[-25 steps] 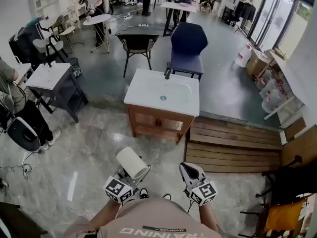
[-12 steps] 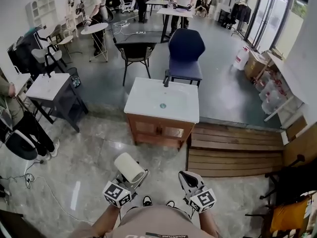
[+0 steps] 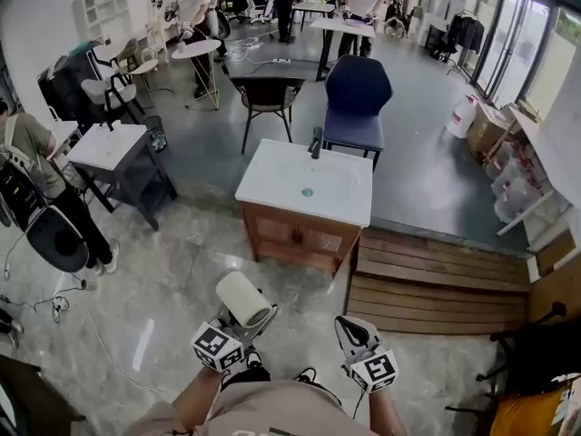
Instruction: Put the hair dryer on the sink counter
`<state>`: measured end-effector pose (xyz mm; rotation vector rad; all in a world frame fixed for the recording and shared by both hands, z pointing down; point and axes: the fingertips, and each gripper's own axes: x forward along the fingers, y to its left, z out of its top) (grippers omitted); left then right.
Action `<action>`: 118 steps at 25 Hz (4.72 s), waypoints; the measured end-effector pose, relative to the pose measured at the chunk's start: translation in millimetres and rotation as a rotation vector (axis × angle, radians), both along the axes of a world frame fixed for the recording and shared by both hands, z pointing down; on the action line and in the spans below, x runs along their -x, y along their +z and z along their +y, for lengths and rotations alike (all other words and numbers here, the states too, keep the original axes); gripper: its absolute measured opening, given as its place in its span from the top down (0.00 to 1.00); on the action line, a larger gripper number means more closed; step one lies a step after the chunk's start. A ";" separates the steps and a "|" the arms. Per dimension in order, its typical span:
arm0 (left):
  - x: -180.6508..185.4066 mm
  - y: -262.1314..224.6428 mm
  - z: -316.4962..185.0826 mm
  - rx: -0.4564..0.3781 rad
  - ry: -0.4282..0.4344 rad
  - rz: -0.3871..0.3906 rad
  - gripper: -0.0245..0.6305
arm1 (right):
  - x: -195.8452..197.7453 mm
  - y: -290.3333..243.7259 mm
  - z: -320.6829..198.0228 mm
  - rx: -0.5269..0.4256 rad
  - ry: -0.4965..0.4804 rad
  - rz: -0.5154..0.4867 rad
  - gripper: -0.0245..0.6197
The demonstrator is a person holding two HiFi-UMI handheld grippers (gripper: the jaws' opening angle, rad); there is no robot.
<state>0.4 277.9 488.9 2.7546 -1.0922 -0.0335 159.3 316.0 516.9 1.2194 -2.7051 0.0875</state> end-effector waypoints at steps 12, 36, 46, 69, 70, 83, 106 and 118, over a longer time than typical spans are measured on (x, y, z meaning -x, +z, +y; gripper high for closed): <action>89.7 7.0 -5.4 -0.024 0.043 -0.012 0.64 | 84.6 5.7 -0.5 0.036 0.064 -0.068 0.95; 244.4 25.7 -30.0 0.036 0.192 0.071 0.64 | 281.5 -2.9 -59.8 0.042 0.095 -0.073 0.95; 247.3 26.1 -40.6 0.033 0.255 0.070 0.64 | 298.3 -12.2 -95.1 -0.006 0.132 -0.129 0.95; 202.9 55.3 -177.2 0.129 0.135 -0.066 0.64 | 213.4 8.1 -228.7 0.038 0.127 -0.163 0.95; 198.3 54.0 -184.4 0.132 0.125 -0.057 0.64 | 206.8 8.8 -235.1 0.041 0.121 -0.163 0.95; 149.1 53.9 -261.6 0.117 0.027 -0.055 0.64 | 123.9 26.7 -285.2 0.068 0.114 -0.161 0.95; 145.7 73.4 -382.6 0.149 0.129 -0.082 0.64 | 118.8 22.9 -381.6 0.088 0.216 -0.125 0.95; 164.1 91.1 -461.7 0.194 0.241 -0.123 0.65 | 149.6 23.6 -449.1 0.096 0.282 -0.107 0.95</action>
